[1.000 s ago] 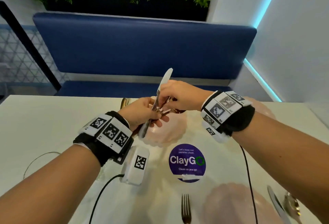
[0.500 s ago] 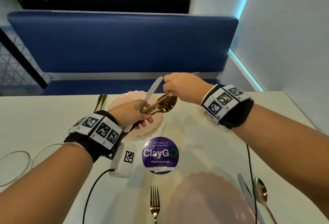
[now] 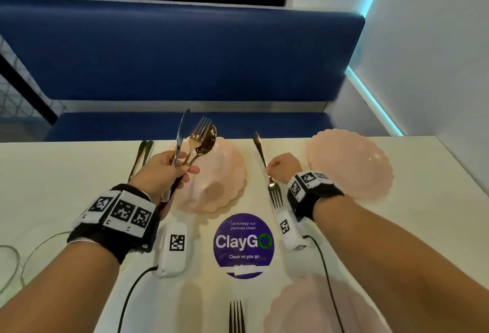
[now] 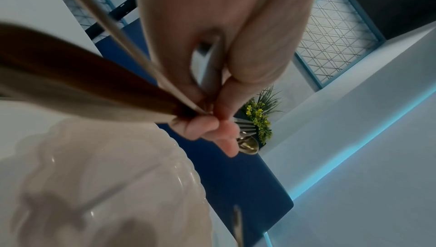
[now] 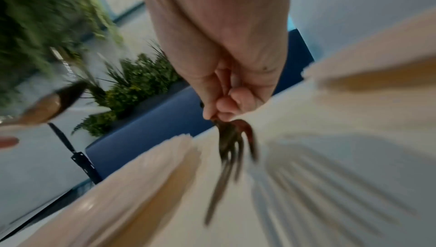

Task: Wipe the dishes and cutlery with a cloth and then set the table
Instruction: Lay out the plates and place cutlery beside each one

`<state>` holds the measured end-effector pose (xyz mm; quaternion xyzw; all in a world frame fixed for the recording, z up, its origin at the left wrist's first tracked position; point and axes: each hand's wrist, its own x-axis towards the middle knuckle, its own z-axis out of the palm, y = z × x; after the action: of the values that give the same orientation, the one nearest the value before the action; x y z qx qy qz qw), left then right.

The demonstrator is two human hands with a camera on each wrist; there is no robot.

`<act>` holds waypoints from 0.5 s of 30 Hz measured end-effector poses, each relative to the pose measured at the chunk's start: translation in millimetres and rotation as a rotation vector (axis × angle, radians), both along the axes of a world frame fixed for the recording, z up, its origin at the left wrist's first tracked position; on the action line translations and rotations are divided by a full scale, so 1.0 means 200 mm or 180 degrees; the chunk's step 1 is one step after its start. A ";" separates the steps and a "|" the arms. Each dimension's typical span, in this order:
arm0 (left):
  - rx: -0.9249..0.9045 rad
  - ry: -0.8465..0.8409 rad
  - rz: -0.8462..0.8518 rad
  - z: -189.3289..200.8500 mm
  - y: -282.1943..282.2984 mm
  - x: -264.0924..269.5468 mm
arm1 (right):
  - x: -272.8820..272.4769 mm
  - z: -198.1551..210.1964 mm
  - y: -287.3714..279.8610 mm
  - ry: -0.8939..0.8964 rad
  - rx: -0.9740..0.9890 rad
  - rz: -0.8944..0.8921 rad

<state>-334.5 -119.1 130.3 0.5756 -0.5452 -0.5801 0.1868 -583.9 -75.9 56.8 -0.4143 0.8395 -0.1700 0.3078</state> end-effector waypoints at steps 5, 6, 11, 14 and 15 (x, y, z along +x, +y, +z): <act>0.0135 0.0145 0.0068 -0.03 -0.04 0.00 | 0.04 -0.20 -0.10 -0.0641 0.0268 -0.0295; 0.0196 0.0182 0.0063 -0.04 -0.04 0.01 | 0.06 -0.21 -0.12 -0.0532 0.0320 -0.0349; 0.0416 0.0364 0.0005 -0.07 -0.05 0.00 | 0.10 -0.22 -0.22 0.0121 0.0640 -0.0286; 0.0431 0.0419 -0.0017 -0.07 -0.04 -0.03 | 0.11 -0.21 -0.23 -0.0052 0.0752 -0.0433; 0.0439 0.0437 -0.0027 -0.07 -0.04 -0.03 | 0.11 -0.21 -0.23 -0.0079 0.0709 -0.0452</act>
<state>-341.3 -126.5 115.7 0.5437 -0.4923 -0.6551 0.1812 -562.4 -122.7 14.6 -0.3150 0.8765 -0.1022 0.3494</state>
